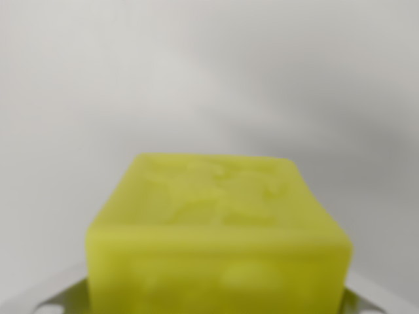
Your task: Pick yellow cube
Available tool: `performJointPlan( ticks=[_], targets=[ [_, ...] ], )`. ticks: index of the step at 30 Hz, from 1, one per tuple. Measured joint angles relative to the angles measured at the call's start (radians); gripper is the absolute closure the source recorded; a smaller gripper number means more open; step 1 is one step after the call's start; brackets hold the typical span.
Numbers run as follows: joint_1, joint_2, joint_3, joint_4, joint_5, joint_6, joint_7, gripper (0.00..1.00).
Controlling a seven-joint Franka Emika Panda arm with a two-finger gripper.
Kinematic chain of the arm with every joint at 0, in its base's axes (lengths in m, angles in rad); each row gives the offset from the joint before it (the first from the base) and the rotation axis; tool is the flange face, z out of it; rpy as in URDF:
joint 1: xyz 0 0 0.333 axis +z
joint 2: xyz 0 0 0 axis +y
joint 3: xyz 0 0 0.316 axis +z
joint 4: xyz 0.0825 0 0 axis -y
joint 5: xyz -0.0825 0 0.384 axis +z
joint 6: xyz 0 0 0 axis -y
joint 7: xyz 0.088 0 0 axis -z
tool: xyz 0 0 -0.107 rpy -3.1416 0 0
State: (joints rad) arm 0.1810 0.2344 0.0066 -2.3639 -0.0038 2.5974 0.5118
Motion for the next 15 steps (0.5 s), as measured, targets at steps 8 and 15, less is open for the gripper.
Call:
performJointPlan(
  ticks=[8,15],
  targets=[
    [0.0,-0.046,0.0,0.002,0.001,-0.048,-0.001,1.0],
    [0.0,-0.084,0.0,0.006,0.001,-0.091,-0.001,1.0]
  ],
)
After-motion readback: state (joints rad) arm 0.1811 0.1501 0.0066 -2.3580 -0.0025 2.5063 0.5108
